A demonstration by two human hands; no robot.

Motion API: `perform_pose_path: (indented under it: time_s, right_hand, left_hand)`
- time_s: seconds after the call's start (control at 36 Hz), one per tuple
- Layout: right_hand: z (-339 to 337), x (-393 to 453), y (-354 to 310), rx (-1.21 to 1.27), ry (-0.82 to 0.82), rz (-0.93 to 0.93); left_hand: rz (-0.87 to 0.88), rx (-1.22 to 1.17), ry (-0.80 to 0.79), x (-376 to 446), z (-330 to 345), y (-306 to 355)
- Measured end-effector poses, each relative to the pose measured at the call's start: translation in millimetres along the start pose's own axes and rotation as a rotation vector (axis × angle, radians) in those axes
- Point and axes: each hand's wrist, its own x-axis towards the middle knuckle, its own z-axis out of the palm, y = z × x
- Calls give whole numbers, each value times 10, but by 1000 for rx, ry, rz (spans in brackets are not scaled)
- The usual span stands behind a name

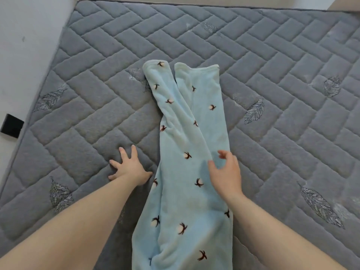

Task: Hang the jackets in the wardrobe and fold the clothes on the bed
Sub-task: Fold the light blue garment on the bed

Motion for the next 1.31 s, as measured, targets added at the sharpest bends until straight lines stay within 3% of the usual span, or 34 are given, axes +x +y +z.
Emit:
perform_pose_path:
  time_s: [0.39,0.47,0.58,0.69,0.75,0.83,1.08,1.19,1.31]
  right_hand:
    - [530,1282,-1018,-13,-240,100]
    - [430,1299,-1146,115,-137,-119]
    - [169,1207,-1162,338,200,-352]
    - [-10,1188,-856,270,396,-301]
    - [-49,1222,-615,113,353,-124]
    - [-70,1267,-356,-64,91,170]
    - [23,1820,-956,-35,91,-51]
    - [202,2162,-1274,2,-28,-11]
    - [331,2261,-1367,-114,-163,57]
  left_hand:
    - [-81,56,17,289,-42,141]
    - [-78,63,27,290,-35,144]
    - [-77,71,30,285,-33,155]
    - [-79,87,41,283,-33,164]
    - [-80,88,44,288,-25,167]
    - [-80,92,51,307,-3,164]
    - [-102,100,56,353,20,199]
    - [-88,108,68,378,39,169]
    - [-91,118,68,380,37,168]
